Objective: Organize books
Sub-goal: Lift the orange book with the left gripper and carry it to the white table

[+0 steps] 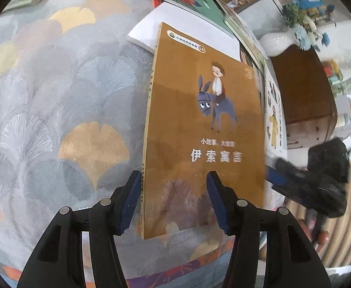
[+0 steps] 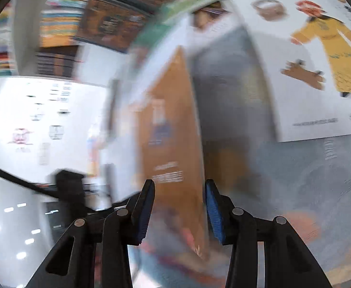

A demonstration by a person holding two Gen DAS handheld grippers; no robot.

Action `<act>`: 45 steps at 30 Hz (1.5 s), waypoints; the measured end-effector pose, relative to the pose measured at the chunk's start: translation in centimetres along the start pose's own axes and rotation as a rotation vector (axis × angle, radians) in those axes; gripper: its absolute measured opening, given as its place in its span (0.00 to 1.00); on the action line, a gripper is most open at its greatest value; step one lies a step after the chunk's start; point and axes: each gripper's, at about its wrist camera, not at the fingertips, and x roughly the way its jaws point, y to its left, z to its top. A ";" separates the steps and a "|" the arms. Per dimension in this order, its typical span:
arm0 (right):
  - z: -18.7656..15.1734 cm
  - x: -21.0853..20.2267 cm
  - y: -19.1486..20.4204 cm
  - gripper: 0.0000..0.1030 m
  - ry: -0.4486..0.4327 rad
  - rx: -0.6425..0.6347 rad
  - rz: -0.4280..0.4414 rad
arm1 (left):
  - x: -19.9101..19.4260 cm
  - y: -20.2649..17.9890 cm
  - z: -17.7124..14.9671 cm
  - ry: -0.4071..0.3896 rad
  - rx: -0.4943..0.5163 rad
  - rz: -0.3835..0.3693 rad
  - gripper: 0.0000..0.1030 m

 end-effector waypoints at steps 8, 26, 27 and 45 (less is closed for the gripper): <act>-1.0 0.3 5.2 0.41 0.008 -0.138 0.019 | -0.3 0.6 -0.3 -0.022 -0.020 -0.017 0.50; -1.6 5.6 0.7 0.38 0.112 -0.297 -0.433 | -1.1 1.6 -3.8 -0.078 -0.087 -0.059 0.50; -2.0 5.9 0.9 0.37 0.112 -0.343 -0.465 | -1.1 1.6 -3.9 -0.082 -0.093 -0.065 0.50; -0.9 4.9 -1.4 0.38 0.074 -0.191 -0.305 | -0.7 -1.2 -5.6 -0.124 -0.089 -0.142 0.11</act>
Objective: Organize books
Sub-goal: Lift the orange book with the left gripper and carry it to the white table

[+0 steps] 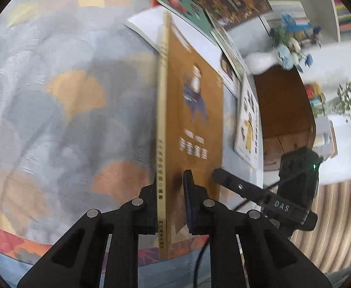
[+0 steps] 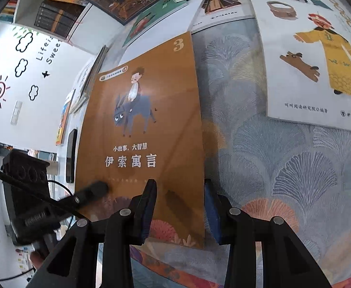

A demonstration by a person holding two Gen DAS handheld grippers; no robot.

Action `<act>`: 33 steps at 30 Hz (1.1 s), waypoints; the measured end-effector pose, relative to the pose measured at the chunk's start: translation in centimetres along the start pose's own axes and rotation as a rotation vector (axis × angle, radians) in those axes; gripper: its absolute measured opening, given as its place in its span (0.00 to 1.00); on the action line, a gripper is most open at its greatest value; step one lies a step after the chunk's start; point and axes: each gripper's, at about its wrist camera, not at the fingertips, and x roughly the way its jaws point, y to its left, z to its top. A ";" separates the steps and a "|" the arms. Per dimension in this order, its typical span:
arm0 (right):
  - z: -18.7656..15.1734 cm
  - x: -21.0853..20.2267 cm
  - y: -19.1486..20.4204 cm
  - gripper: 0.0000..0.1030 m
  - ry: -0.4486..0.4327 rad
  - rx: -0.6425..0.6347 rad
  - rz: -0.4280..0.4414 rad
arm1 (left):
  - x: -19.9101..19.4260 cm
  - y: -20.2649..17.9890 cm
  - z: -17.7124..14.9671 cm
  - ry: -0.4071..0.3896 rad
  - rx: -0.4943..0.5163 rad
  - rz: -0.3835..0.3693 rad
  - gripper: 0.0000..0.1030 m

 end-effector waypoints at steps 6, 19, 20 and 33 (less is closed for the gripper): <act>-0.2 -1.3 -3.2 0.45 0.079 0.196 0.203 | -1.2 -0.4 1.2 -0.012 -0.150 -0.253 0.11; -1.5 0.8 -4.9 0.48 0.108 0.413 0.561 | 0.1 2.8 1.2 0.033 -0.457 -0.506 0.11; -1.5 0.5 -4.7 0.44 0.098 0.405 0.555 | 0.1 3.1 1.0 0.041 -0.467 -0.511 0.11; -1.3 -3.3 4.9 0.28 -0.063 -0.073 0.022 | -2.3 -0.8 2.2 0.054 -0.018 -0.008 0.15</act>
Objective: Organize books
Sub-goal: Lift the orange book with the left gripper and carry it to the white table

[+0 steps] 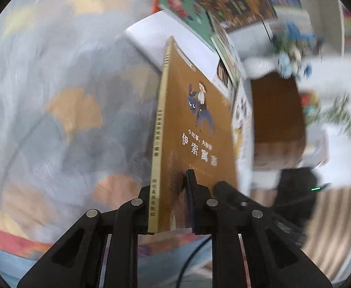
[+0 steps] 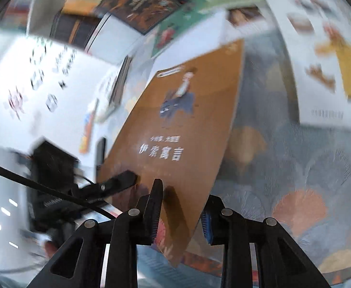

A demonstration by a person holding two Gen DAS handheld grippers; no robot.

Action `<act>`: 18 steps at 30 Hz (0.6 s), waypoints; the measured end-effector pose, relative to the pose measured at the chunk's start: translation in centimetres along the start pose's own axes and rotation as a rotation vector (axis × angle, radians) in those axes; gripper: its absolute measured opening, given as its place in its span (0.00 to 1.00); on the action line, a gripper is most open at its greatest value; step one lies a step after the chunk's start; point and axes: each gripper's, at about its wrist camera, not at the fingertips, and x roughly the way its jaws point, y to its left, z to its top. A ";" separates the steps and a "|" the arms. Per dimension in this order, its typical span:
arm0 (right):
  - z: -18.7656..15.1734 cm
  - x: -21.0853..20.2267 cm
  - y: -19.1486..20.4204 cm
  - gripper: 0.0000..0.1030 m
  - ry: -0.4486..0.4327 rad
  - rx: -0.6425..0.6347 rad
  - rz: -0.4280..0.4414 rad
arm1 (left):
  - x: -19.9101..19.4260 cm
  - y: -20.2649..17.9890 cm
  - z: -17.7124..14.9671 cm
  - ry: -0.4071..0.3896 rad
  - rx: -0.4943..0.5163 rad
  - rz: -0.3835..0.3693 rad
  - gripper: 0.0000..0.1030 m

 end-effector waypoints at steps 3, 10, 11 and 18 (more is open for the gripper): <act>-0.3 -0.3 2.8 0.29 -0.023 -0.076 -0.089 | -1.1 -1.4 0.8 0.000 0.119 0.050 0.15; -0.5 -2.3 7.3 0.30 -0.104 -0.178 -0.145 | -5.1 -1.4 2.6 -0.018 0.253 -0.034 0.14; -0.4 -2.3 8.0 0.30 -0.114 -0.183 -0.152 | -5.8 -1.4 3.0 -0.023 0.272 -0.042 0.14; 2.2 0.1 15.6 0.30 -0.187 -0.232 -0.139 | -10.9 -0.6 6.1 -0.095 0.311 -0.085 0.15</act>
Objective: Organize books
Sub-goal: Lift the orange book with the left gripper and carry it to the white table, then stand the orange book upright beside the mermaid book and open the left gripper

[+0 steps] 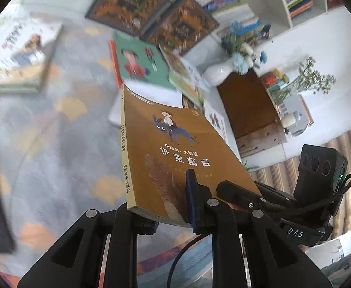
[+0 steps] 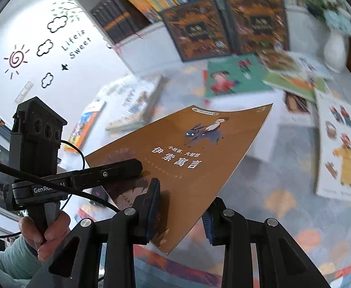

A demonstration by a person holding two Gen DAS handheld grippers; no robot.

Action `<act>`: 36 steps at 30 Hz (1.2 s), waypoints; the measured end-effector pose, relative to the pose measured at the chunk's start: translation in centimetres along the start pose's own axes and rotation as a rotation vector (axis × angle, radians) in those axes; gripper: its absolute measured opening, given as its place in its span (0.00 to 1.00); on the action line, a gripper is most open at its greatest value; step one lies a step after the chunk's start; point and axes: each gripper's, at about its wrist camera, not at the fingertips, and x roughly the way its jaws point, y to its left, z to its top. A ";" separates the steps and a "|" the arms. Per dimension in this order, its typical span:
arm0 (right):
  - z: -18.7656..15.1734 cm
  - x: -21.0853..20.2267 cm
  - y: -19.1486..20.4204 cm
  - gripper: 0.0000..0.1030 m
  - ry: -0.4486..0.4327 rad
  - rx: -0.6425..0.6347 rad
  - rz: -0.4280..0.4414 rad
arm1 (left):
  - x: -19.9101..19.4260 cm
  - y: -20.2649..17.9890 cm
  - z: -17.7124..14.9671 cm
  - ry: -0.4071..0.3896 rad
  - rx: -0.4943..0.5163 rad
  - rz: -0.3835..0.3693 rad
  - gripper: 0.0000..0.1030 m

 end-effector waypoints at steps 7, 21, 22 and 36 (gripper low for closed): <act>5.2 6.9 6.3 0.30 -0.008 -0.057 0.070 | -6.0 5.6 4.7 -0.117 -0.011 0.050 0.15; 14.1 22.6 10.4 0.31 0.170 -0.052 0.142 | -8.7 19.8 11.8 -0.195 -0.173 0.136 0.17; 14.5 23.3 10.1 0.31 0.178 -0.041 0.144 | -8.5 20.1 12.0 -0.193 -0.176 0.134 0.17; 15.7 30.1 7.4 0.31 0.280 0.076 0.123 | -6.3 26.6 13.5 -0.143 -0.315 0.180 0.22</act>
